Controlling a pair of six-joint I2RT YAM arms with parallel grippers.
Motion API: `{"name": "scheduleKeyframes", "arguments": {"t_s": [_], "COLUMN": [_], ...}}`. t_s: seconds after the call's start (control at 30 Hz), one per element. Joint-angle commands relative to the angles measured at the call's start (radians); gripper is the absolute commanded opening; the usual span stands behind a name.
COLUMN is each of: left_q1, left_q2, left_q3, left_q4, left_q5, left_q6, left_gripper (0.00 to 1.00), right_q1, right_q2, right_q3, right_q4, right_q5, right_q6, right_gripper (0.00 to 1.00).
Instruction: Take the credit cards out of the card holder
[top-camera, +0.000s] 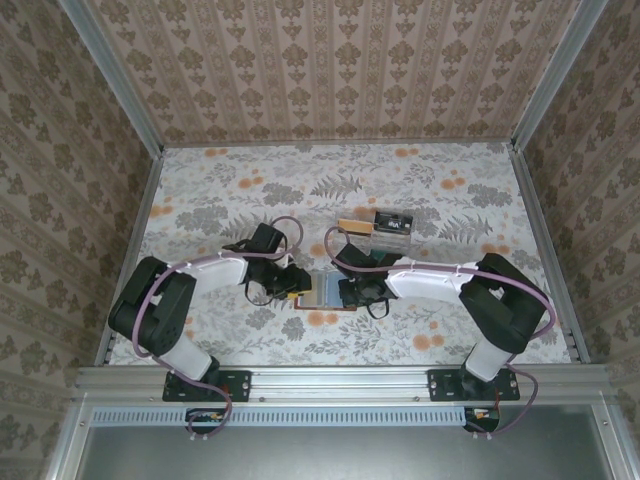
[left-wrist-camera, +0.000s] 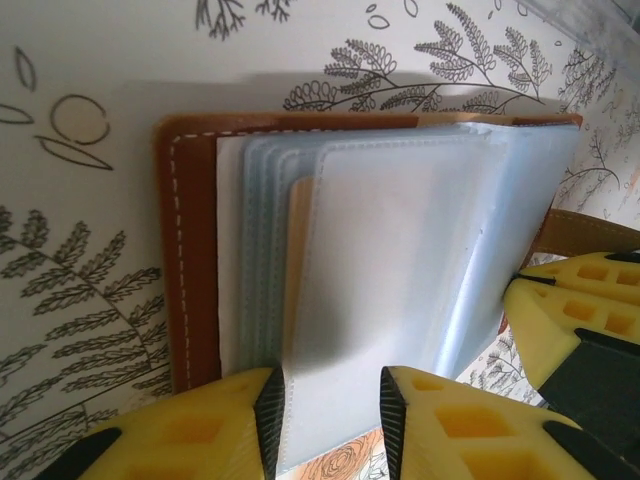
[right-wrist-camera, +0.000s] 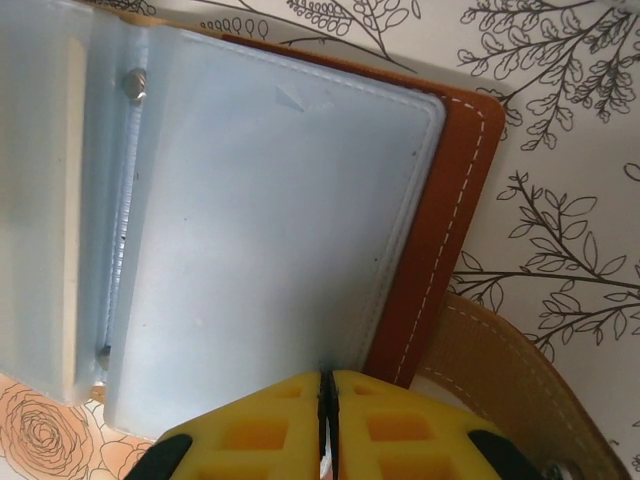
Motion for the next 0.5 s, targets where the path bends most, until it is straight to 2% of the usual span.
{"name": "scheduleKeyframes", "arguments": {"t_s": [0.0,0.2,0.27,0.43,0.47], "left_q1": [-0.021,-0.031,-0.032,-0.034,-0.034], "left_q2": [0.036,0.036,0.035,0.028,0.028], "left_q3": [0.019,0.019,0.015,0.010,0.009], "left_q4": [-0.008,0.018,0.025,0.035,0.039], "left_q5": [0.012,0.042,0.047,0.053,0.053], "left_q6": [0.025,0.027,0.025,0.025,0.025], "left_gripper": [0.39,0.61,0.65,0.92,0.94], "right_q1": [0.013,0.017,0.020,0.019,0.019], "right_q2": [0.029,0.036,0.038,0.033,0.032], "right_q3": [0.001,-0.003,-0.004,-0.010,-0.013], "right_q4": [-0.006,-0.003,-0.005,-0.007,-0.006], "right_q5": [0.009,0.006,0.005,0.007,0.008], "right_q6": [0.026,0.033,0.033,0.036,0.035], "right_gripper": [0.13,0.13,0.13,0.13,0.13]}}
